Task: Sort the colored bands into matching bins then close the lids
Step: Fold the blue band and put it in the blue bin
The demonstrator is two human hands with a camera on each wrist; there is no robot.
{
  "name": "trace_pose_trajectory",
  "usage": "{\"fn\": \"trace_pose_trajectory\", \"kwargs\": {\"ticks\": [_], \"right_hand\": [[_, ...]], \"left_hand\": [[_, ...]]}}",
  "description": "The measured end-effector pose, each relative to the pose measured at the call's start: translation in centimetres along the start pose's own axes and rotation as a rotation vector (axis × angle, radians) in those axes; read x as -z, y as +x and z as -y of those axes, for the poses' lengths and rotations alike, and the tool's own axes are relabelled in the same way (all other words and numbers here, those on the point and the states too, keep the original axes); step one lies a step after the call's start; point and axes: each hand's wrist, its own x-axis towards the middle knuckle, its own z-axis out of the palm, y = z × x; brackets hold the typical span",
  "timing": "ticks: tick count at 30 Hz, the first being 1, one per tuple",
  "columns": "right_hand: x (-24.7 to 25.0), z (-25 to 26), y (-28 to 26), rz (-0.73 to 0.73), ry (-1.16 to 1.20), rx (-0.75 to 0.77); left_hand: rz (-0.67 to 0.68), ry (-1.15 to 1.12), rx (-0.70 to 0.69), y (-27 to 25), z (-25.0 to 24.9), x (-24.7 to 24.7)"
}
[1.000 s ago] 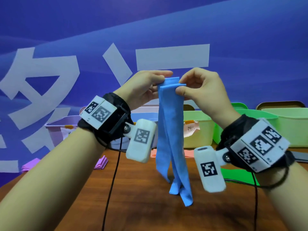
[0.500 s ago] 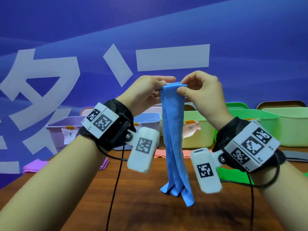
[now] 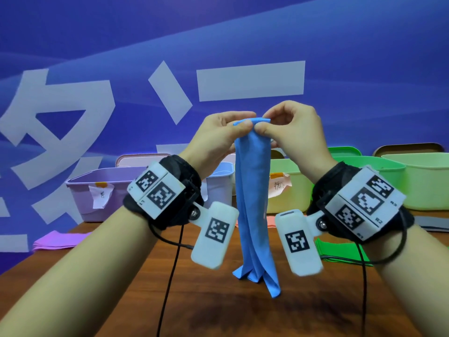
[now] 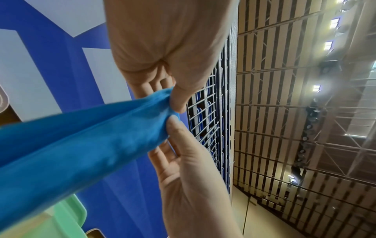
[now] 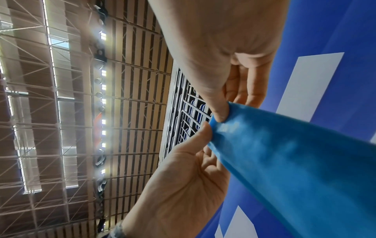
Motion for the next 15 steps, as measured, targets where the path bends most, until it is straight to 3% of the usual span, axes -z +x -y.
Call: {"fn": "trace_pose_trajectory", "kwargs": {"ticks": [4,11,15], "right_hand": [[-0.2,-0.3,-0.2,0.022,0.058,-0.042],[-1.7,-2.6,-2.8,0.417,0.229,-0.346],[-2.9,-2.7,-4.0,0.301,0.204,-0.345]], "left_hand": [[-0.053,-0.010,-0.046,0.6,-1.3,-0.3],[-0.146,0.055,-0.068,2.7,-4.1,0.0],[-0.189,-0.025,-0.053,3.2,-4.3,0.1]]}}
